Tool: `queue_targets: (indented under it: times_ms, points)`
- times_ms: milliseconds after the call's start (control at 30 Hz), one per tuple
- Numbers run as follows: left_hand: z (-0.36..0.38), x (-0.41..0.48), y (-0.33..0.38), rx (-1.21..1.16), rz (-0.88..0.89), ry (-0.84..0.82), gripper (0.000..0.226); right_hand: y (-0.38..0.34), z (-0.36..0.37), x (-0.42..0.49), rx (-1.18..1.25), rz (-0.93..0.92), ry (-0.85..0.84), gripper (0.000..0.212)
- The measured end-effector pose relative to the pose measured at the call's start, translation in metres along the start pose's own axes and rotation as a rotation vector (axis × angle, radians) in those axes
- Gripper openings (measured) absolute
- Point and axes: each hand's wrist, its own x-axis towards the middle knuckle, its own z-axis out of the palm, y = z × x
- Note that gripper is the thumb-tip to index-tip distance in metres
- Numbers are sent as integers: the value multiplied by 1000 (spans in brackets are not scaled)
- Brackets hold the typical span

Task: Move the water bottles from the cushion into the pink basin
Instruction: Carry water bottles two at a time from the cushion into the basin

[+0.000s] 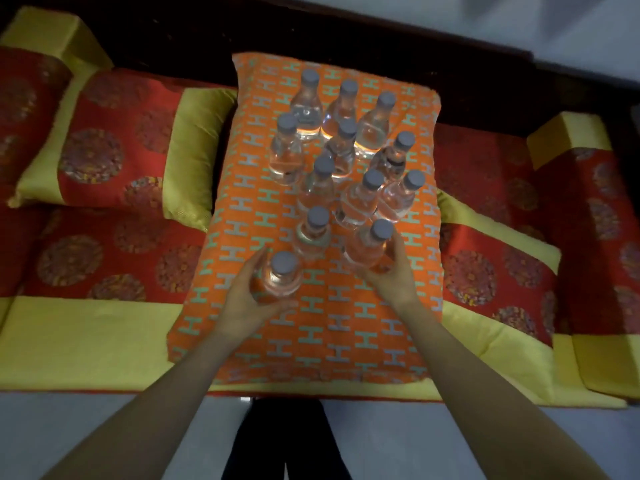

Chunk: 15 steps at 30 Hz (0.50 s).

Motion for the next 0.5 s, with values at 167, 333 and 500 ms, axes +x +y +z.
queue_targets:
  times_ms: [167, 333, 500]
  points:
    - [-2, 5, -4, 27, 0, -13, 103, 3, 7, 3, 10, 31, -32, 101]
    - [0, 7, 2, 99, 59, -4, 82, 3, 8, 6, -9, 28, -15, 89]
    - [-3, 6, 5, 81, 35, 50, 70, 6, 2, -1, 44, 12, 27, 72]
